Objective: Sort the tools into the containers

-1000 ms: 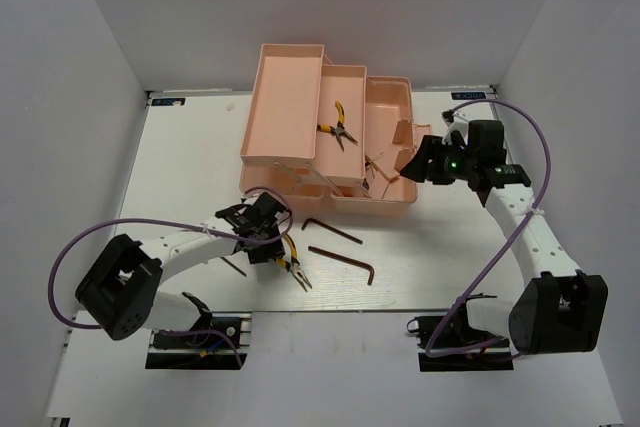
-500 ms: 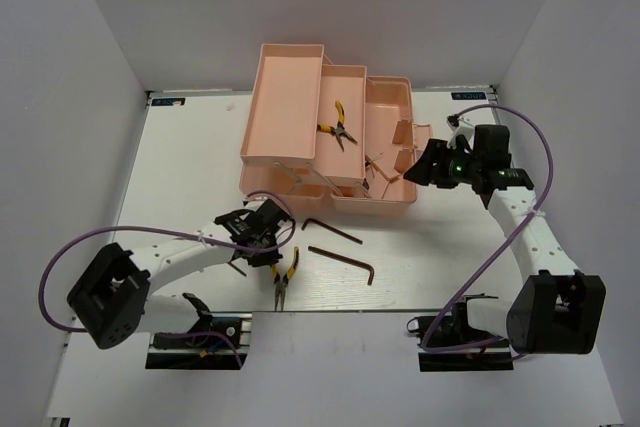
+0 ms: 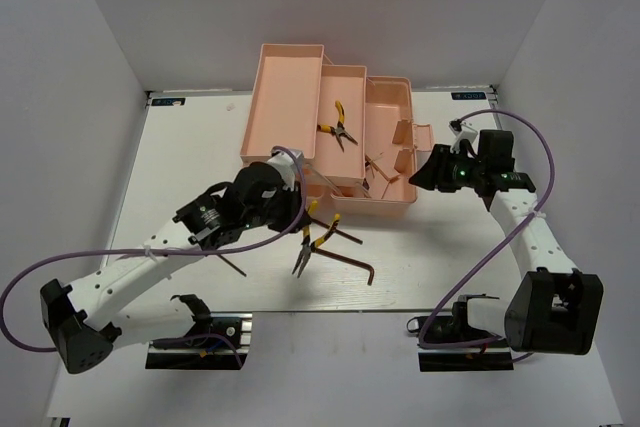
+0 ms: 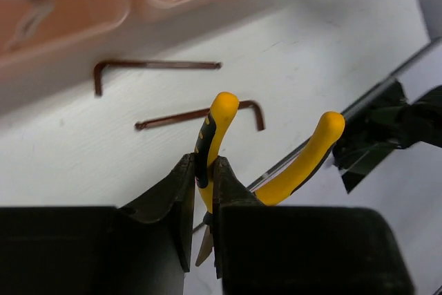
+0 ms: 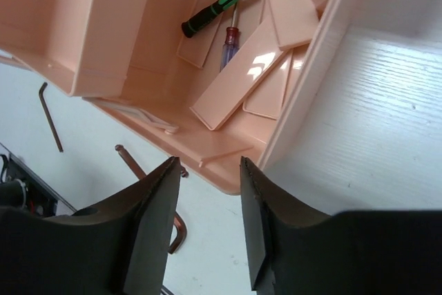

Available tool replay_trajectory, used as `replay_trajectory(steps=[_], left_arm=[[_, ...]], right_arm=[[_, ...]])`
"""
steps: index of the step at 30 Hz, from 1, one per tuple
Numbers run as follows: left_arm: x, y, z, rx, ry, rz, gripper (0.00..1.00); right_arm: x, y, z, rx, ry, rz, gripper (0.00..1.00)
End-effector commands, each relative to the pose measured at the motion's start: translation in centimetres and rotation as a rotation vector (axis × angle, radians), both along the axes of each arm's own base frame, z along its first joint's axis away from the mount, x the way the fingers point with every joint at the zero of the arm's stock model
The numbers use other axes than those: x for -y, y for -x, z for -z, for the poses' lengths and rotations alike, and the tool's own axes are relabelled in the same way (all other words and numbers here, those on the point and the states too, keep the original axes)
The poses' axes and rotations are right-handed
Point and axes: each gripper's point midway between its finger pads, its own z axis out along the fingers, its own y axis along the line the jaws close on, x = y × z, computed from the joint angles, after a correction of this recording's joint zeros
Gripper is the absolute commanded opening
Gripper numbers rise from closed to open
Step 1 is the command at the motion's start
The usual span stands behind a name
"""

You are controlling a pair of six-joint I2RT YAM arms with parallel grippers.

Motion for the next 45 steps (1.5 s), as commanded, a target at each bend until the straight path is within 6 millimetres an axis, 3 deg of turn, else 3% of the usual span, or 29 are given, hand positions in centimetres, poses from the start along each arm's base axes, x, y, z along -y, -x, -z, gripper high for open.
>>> replay_trajectory(steps=[1, 4, 6, 7, 8, 9, 12, 15, 16, 18, 19, 22, 26, 27, 31, 35, 38, 41, 42, 45], left_arm=[[2.8, -0.5, -5.3, 0.155, 0.086, 0.153, 0.00], [4.1, -2.2, -9.3, 0.271, 0.133, 0.146, 0.00], [5.0, -3.8, -9.8, 0.300, 0.119, 0.120, 0.00], [5.4, -4.5, -11.5, 0.334, 0.131, 0.113, 0.00], [6.1, -5.6, -10.9, 0.327, 0.107, 0.094, 0.00], [6.4, -6.3, -12.6, 0.364, 0.116, 0.085, 0.00], [7.3, -8.4, -13.9, 0.408, 0.092, 0.047, 0.00], [6.7, -11.1, -15.0, 0.466, 0.052, -0.033, 0.00], [6.4, -13.0, -14.3, 0.490, -0.003, -0.083, 0.00], [6.6, -14.7, -15.0, 0.516, -0.013, -0.123, 0.00], [7.0, -16.3, -13.8, 0.517, -0.056, -0.143, 0.00], [8.2, -19.4, -13.8, 0.533, -0.062, -0.176, 0.00], [8.9, -22.0, -13.6, 0.537, -0.063, -0.203, 0.00], [8.8, -23.2, -12.6, 0.531, -0.080, -0.222, 0.00], [7.7, -26.0, -11.8, 0.528, -0.089, -0.281, 0.00], [7.5, -27.3, -11.7, 0.525, -0.092, -0.294, 0.00], [7.4, -27.7, -10.0, 0.486, -0.115, -0.289, 0.00], [7.1, -27.6, -8.2, 0.442, -0.136, -0.272, 0.28], [7.3, -27.5, -8.2, 0.439, -0.130, -0.262, 0.47], [7.9, -26.9, -8.2, 0.434, -0.116, -0.207, 0.64]], right_arm=[[0.9, -0.9, -0.7, 0.067, 0.015, 0.000, 0.45], [1.2, -1.0, -0.5, 0.073, 0.021, 0.007, 0.20], [1.3, -1.1, -0.1, 0.057, 0.016, 0.008, 0.05], [1.4, -1.0, -0.1, 0.053, 0.015, 0.008, 0.03], [1.4, -1.0, 0.0, 0.048, 0.015, 0.006, 0.03], [1.7, -1.1, -0.1, 0.050, 0.017, 0.015, 0.03], [2.0, -1.1, -0.3, 0.059, 0.017, 0.025, 0.03], [2.0, -1.2, -0.5, 0.079, 0.013, 0.025, 0.03], [2.0, -1.0, -0.3, 0.063, 0.009, 0.025, 0.03], [1.9, -1.0, -0.2, 0.058, 0.004, 0.019, 0.03], [1.8, -0.9, -0.2, 0.055, 0.001, 0.015, 0.03], [1.6, -0.8, -0.2, 0.051, -0.011, 0.008, 0.03], [1.6, -0.7, -0.3, 0.052, -0.019, 0.003, 0.03], [1.5, -0.6, -0.2, 0.049, -0.019, 0.000, 0.03], [1.3, -0.5, -0.3, 0.052, -0.025, -0.013, 0.03], [1.0, -0.3, -0.1, 0.042, -0.040, -0.031, 0.05], [0.8, -0.2, -0.3, 0.045, -0.046, -0.046, 0.09], [0.0, 0.5, -0.7, 0.049, -0.075, -0.117, 0.31], [-0.8, 1.2, -1.2, 0.071, -0.109, -0.191, 0.43], [-1.9, 2.3, -2.0, 0.078, -0.163, -0.279, 0.53]])
